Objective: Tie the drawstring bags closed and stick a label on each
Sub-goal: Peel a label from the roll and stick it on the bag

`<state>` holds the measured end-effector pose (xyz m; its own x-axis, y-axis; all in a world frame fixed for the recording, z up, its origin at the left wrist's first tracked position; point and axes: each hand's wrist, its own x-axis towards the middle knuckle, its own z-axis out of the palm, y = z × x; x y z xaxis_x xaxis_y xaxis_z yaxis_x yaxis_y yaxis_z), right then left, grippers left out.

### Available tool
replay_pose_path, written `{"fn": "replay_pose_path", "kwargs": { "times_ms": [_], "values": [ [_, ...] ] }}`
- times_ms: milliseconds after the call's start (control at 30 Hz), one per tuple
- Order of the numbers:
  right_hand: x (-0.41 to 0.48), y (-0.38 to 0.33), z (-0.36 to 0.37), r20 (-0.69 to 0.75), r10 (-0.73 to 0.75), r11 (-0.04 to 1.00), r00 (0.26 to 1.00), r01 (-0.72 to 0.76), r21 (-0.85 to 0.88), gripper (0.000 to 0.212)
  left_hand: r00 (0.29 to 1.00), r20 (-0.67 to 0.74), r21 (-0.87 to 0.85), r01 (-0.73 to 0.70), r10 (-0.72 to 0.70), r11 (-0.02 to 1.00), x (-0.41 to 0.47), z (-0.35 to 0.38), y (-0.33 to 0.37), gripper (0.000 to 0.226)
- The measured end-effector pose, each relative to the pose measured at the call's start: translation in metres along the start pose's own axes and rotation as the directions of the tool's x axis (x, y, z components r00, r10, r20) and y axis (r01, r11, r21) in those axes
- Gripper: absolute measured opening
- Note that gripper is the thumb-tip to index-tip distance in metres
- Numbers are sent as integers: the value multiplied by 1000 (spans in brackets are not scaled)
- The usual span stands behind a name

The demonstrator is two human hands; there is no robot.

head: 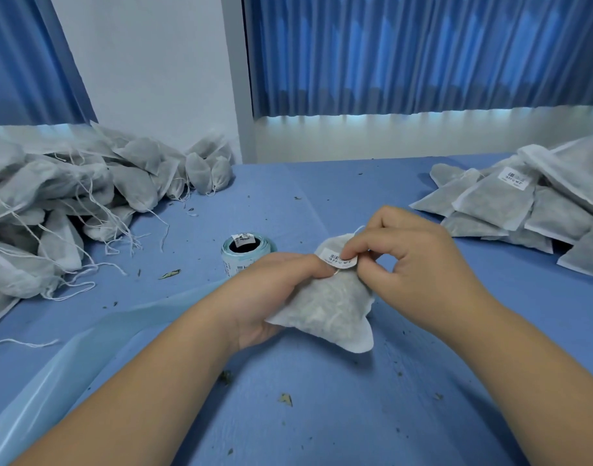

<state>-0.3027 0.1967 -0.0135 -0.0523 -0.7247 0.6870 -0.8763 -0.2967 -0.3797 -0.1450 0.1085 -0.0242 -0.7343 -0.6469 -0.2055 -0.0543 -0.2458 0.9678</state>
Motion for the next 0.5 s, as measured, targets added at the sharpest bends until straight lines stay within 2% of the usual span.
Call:
{"fn": "replay_pose_path", "kwargs": {
  "times_ms": [200,267,333,400,500],
  "values": [
    [0,-4,-5,142,-5,999,990,12,-50,24,998,45,-71,41,-38,997,3,-4,0,41],
    [-1,-5,-7,192,-3,999,981,13,-52,28,997,76,-43,10,-7,999,2,-5,-1,45],
    [-1,-6,-7,218,2,999,976,8,-49,34,998,34,18,-48,48,999,1,-4,-3,46],
    [-2,-7,-7,201,15,1000,980,-10,-26,34,994,-16,74,-110,112,991,0,-1,-4,40],
    [-2,-10,-3,101,117,988,988,-126,88,17,981,-90,46,-168,172,985,0,2,-6,36]
  ]
}}
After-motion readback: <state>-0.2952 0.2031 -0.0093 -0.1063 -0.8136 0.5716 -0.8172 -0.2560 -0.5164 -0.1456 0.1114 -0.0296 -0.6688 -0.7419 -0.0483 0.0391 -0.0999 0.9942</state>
